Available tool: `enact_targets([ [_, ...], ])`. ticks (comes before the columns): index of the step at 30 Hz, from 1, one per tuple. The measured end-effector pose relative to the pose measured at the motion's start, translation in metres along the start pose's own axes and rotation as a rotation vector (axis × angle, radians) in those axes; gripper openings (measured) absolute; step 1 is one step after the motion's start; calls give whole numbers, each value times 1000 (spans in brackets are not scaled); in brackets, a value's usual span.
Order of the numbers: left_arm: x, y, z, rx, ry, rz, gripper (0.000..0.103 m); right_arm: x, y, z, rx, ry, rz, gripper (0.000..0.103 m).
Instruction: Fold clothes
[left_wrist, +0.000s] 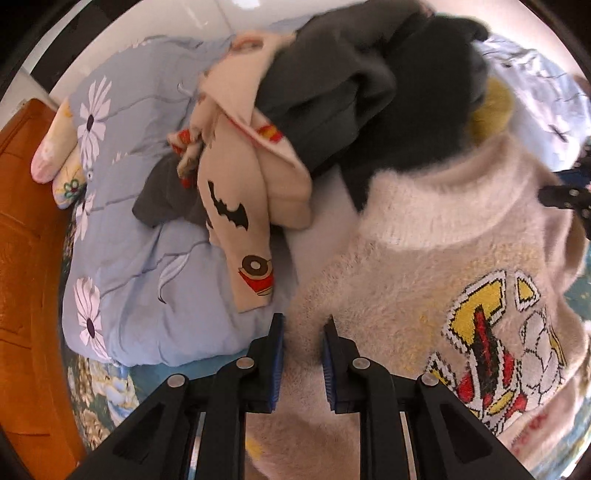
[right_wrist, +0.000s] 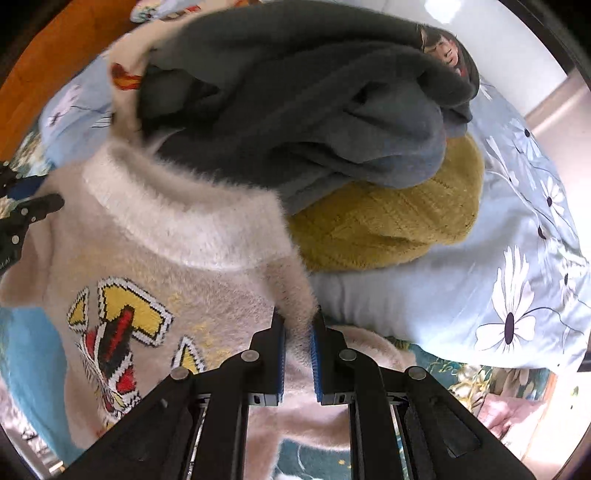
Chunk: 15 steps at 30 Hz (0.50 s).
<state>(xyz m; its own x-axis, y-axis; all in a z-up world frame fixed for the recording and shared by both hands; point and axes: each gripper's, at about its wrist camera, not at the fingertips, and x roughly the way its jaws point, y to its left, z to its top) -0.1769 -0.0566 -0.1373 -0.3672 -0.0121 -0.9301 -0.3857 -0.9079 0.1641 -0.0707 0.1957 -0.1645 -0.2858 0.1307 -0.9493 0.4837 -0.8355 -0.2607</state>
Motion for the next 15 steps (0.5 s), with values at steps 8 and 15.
enact_targets([
  [8, 8, 12, -8, -107, 63, -73, 27, 18, 14, 7, -41, 46, -32, 16],
  [15, -65, 49, -66, -401, -54, -169, 55, -34, -25, -14, 110, -78, 51, 40],
])
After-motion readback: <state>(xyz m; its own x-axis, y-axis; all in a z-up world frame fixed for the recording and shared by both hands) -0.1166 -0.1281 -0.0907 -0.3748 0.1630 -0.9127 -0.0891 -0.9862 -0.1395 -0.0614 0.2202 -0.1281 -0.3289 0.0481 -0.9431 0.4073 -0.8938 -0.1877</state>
